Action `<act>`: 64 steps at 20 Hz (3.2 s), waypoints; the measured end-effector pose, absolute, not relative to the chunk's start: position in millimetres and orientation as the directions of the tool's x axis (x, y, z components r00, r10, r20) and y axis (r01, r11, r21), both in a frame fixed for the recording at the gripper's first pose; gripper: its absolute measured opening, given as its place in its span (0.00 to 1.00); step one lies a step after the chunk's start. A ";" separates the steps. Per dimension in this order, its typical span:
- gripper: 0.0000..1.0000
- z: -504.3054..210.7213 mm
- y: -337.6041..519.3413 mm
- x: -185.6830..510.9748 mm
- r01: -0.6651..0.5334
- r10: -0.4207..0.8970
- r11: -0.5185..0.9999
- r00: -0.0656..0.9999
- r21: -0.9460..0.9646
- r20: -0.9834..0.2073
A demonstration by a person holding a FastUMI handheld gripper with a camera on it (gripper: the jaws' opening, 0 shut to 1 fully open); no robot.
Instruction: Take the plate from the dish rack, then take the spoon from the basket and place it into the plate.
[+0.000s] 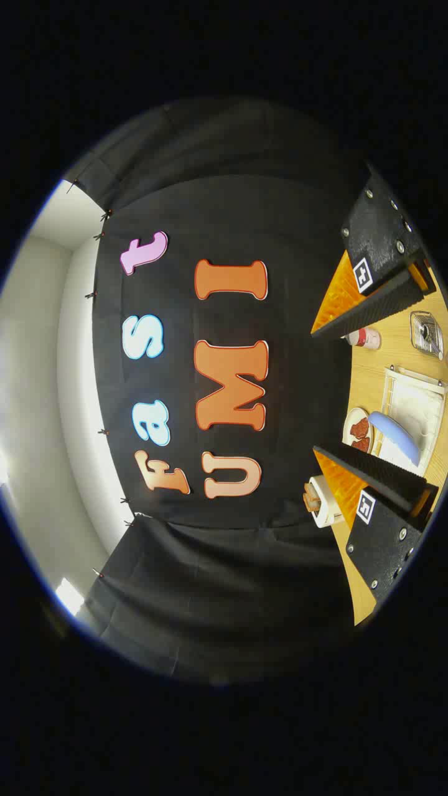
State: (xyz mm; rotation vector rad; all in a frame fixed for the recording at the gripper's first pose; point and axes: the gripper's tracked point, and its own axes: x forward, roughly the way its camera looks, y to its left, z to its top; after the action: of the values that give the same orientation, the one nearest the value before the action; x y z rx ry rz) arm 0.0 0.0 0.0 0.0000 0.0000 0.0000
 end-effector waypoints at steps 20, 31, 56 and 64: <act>0.99 -38.3 19.2 28.8 -0.047 0.051 0.999 0.975 0.022 -0.218; 0.97 -142.2 65.2 72.4 -0.093 0.157 0.986 0.786 0.137 -0.598; 0.37 -275.9 67.6 103.0 0.091 -0.125 0.992 0.488 -0.092 -0.864; 0.29 -240.5 51.7 93.3 0.092 -0.147 0.989 0.505 -0.117 -0.850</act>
State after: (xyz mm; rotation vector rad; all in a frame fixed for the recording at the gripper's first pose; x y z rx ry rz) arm 93.3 51.7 -240.5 -0.0585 1.0314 -0.1447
